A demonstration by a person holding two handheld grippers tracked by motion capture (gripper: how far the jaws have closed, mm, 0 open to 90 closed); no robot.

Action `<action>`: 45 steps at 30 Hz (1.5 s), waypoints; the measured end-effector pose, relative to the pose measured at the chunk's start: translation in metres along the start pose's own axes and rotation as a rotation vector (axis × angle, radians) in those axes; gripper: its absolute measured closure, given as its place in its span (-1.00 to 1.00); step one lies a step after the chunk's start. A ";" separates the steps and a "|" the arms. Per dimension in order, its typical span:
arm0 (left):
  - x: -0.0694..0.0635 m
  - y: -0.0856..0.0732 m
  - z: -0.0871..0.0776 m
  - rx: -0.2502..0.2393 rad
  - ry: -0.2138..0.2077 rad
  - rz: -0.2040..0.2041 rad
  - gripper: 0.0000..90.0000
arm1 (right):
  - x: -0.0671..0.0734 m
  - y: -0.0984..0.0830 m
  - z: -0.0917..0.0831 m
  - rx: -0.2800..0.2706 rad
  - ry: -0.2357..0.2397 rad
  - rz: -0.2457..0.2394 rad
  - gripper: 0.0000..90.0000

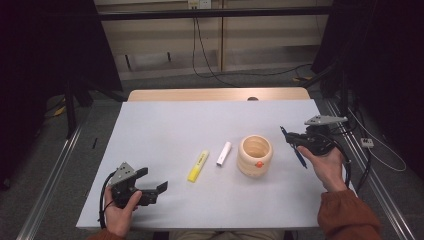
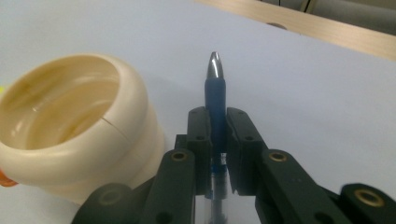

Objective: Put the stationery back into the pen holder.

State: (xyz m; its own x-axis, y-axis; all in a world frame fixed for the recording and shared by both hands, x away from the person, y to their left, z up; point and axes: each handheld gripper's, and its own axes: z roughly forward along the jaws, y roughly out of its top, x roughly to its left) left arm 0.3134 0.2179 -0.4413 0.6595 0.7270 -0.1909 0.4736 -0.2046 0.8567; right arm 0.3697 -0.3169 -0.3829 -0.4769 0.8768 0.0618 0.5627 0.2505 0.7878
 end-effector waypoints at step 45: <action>0.000 0.000 0.001 0.006 0.006 0.003 -0.85 | 0.041 0.042 -0.019 -0.388 0.143 -0.031 0.80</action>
State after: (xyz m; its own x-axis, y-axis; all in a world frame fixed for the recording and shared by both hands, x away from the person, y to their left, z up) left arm 0.3141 0.2168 -0.4420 0.6569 0.7307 -0.1856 0.4756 -0.2107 0.8541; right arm 0.3606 -0.2779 -0.3352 -0.5941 0.7984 0.0980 0.2636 0.0782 0.9615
